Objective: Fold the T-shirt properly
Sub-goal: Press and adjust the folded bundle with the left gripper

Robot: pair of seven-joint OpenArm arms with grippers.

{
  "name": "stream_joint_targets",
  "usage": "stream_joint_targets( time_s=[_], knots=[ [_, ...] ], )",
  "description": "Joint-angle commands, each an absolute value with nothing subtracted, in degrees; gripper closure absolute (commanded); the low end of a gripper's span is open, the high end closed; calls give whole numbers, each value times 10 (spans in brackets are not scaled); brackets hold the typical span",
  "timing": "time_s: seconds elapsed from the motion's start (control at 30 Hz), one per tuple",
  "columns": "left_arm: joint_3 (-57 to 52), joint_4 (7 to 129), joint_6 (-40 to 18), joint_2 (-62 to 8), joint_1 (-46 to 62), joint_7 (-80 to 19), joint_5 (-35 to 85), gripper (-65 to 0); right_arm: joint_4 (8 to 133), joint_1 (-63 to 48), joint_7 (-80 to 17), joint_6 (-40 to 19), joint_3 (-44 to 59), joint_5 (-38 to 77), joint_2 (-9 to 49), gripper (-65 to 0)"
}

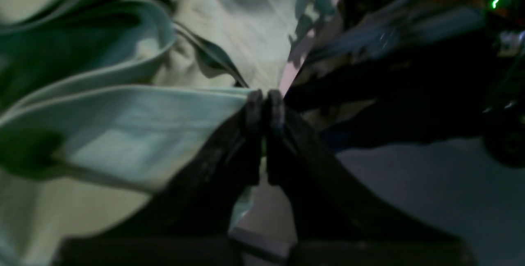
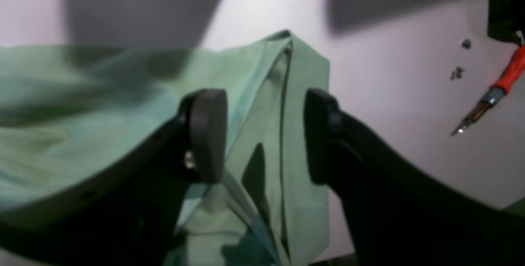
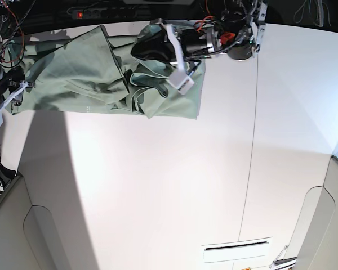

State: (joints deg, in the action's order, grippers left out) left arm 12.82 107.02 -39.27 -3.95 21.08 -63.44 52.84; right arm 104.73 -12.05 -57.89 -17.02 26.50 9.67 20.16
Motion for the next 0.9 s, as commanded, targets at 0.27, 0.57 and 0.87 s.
stream_joint_targets(
  time_s=[0.27,0.57,0.87],
  knots=[
    [225,1079,-400,-38,209,-583,452,0,1056,-116,-568,-167,269,99,211,-297],
    [210,1098,-400,-38,203,-572,453,-192,1056,-116,-568,-169,269,99,211,-297],
    [134,1192,-400,-38,203,-569,406,-201,1056,-116,-568,-169,269,99,211,-297]
  ],
)
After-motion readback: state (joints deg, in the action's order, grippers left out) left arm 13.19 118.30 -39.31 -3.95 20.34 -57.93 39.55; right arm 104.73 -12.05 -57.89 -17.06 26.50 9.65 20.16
